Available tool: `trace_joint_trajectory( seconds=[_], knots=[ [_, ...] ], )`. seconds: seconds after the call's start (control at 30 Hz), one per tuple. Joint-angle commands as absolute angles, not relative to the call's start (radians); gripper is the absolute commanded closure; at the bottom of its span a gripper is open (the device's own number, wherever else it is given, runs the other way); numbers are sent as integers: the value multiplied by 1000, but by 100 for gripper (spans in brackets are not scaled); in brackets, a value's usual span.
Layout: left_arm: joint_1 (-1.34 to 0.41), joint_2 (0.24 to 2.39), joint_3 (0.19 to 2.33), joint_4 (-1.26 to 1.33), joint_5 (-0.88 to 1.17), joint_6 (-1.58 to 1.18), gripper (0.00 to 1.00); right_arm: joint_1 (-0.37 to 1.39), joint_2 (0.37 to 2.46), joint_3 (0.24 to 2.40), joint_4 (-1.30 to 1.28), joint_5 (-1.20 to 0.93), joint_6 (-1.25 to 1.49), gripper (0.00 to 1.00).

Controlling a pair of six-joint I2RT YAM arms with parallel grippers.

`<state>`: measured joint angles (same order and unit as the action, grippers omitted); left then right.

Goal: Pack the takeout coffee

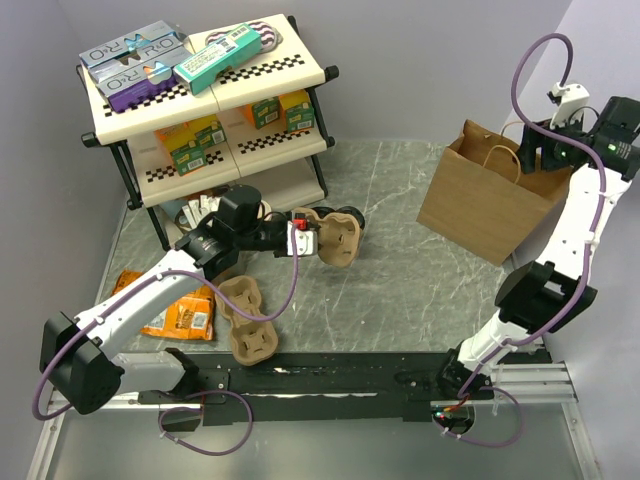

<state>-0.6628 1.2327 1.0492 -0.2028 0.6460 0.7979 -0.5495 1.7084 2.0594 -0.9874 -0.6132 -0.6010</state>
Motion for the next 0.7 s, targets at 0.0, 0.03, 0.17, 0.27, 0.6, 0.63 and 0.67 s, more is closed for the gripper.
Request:
trace_joint_trajectory(
  seconds=[0.0,0.03,0.17,0.27,0.6,0.63,0.67],
  knots=[
    [-667,1213,1052,-169,657,782,99,-546,1709,2016,-922,-592,-614,23],
    [-667,1213,1052,-169,658,784,99,-543,1709,2010,-899,-591,-614,23],
    [-667,1216,1057,-175,658,782,99,-532,1716,1993,-850,-578,-617,22],
    [-666,1219,1060,-179,660,782,99,-523,1735,2008,-842,-565,-626,22],
    [-666,1232,1071,-183,660,775,99,-509,1801,2069,-854,-545,-660,26],
    [-667,1232,1071,-184,661,776,99,-509,1815,2078,-859,-545,-661,28],
    [-667,1232,1072,-186,661,778,99,-509,1821,2097,-868,-549,-669,33]
  ],
)
